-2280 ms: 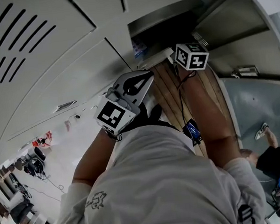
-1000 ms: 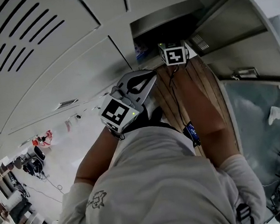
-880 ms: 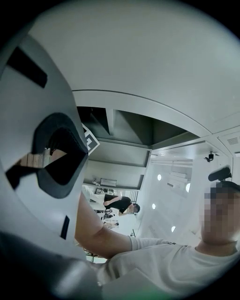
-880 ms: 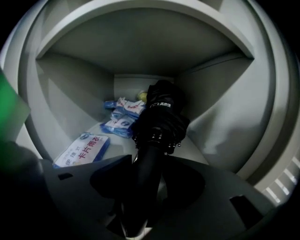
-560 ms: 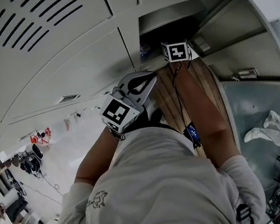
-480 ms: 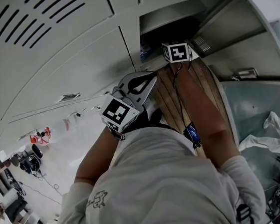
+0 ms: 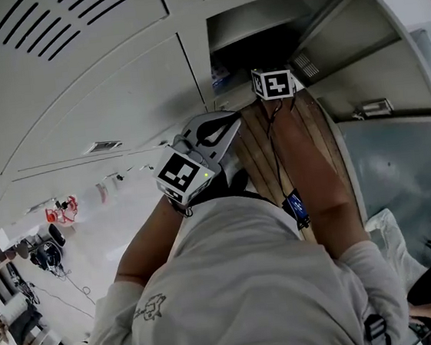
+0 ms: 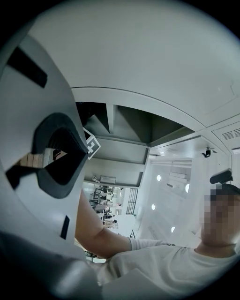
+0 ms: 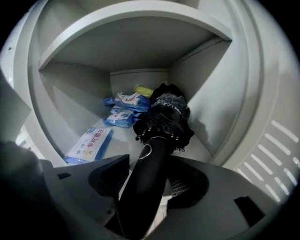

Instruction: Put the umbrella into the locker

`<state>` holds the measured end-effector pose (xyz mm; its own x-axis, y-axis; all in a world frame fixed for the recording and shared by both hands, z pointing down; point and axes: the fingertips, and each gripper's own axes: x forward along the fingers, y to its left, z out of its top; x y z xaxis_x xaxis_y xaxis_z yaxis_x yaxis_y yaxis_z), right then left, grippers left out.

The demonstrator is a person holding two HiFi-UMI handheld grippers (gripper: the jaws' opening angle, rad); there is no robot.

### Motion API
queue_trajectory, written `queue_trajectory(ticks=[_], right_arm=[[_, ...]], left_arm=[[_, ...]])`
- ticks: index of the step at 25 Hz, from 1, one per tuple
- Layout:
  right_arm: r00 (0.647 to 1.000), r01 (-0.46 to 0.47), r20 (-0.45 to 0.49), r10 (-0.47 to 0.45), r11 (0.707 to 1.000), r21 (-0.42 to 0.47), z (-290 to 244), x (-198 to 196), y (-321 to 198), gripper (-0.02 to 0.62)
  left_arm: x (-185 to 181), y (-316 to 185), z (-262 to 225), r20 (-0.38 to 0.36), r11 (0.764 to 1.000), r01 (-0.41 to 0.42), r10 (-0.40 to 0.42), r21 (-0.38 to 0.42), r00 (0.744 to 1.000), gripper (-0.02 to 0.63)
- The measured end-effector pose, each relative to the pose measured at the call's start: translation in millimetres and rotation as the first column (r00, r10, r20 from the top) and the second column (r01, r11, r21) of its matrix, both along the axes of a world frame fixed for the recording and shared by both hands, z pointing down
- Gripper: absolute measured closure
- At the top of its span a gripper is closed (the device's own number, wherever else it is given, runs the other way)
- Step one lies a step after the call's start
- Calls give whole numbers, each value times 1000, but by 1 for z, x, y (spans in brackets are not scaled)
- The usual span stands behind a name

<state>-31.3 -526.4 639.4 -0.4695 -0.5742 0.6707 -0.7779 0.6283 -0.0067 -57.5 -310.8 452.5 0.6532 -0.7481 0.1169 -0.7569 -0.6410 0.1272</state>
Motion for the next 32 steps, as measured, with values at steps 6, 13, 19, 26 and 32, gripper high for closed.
queue_trajectory(ticks=[6, 13, 19, 26, 32], right_arm=[[1000, -22, 15, 21, 999, 32, -13, 16, 7, 345], [998, 1, 64, -5, 999, 52, -30, 27, 28, 346], [994, 18, 104, -29, 994, 103, -65, 41, 60, 347], [980, 65, 175, -91, 987, 149, -104, 57, 113, 355], [950, 118, 261, -173, 970, 213, -144, 69, 170, 477]], left_arm=[[4, 4, 1, 7, 1000, -5, 5, 26, 1000, 595], [18, 13, -6, 7, 999, -20, 20, 42, 1000, 595], [32, 25, -16, 8, 998, -24, 24, 60, 1000, 595], [46, 44, -31, 6, 996, -21, 21, 90, 1000, 595], [51, 61, -41, -4, 995, -9, 9, 100, 1000, 595]])
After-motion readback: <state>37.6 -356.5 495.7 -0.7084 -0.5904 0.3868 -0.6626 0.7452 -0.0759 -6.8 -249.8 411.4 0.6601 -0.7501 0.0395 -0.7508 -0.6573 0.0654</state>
